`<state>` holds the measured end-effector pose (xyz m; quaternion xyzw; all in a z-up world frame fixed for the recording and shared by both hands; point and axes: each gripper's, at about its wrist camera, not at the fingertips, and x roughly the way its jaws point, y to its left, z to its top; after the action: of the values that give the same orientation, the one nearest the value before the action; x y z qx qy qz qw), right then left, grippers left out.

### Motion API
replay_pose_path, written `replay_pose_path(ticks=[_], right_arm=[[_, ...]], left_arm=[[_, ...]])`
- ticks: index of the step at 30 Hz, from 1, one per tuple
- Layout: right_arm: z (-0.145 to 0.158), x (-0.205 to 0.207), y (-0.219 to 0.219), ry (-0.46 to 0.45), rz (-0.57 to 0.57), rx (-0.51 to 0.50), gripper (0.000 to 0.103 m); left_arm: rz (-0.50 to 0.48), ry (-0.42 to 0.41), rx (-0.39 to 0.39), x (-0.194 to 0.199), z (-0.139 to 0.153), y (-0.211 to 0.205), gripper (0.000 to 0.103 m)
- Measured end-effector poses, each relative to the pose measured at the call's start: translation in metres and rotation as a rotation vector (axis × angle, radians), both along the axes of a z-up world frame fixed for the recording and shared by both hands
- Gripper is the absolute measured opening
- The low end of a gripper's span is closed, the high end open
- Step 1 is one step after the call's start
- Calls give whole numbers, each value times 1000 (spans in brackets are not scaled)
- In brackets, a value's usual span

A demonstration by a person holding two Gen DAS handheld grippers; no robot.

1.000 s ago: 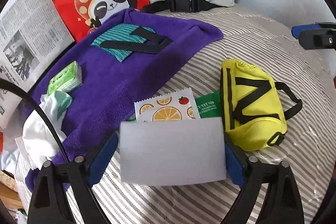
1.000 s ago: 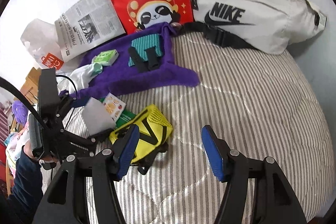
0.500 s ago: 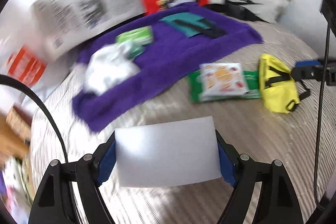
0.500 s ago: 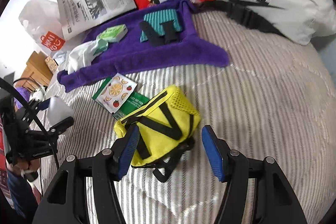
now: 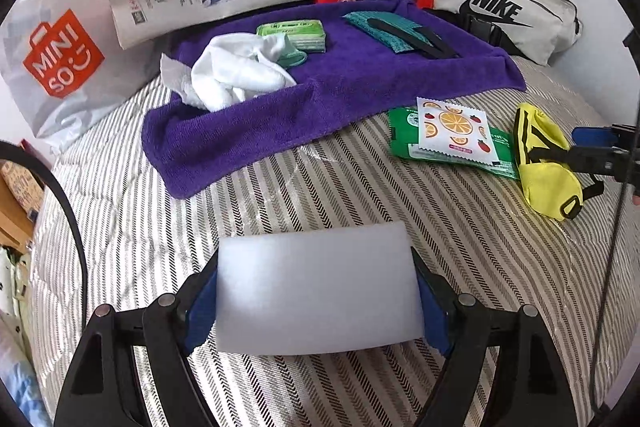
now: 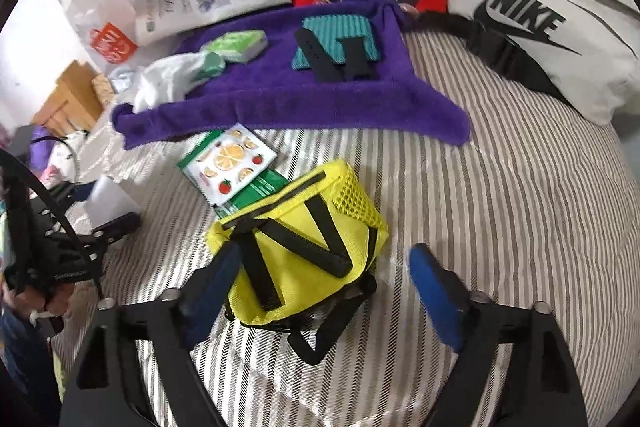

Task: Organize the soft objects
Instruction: 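Grasp the yellow mesh bag with right while left holds the white block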

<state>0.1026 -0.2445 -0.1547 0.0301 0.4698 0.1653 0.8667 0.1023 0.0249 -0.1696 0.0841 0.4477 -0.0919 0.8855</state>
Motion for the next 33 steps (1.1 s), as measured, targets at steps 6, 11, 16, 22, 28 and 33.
replay_pose_path(ticks=[6,11,16,22,28,33], right_arm=[[8,1,4,-78,124,-6,102],[-5,9,22,-75,210,-91,102],[-22,12,42,-71,255,-178,103],[-28,9,52,-132,282,-216,103],[-26,6,55,-142,273,-232,97],[-19,0,48,-128,211,-243,75]], left_arm=[[2,-7,-28,-1,-1,4,81],[10,-8,-39,-1,-1,4,81],[12,5,-50,-1,-1,5,81],[16,9,-49,0,-1,4,81],[22,14,-43,0,-1,3,80],[15,25,-47,-6,-1,3,80]])
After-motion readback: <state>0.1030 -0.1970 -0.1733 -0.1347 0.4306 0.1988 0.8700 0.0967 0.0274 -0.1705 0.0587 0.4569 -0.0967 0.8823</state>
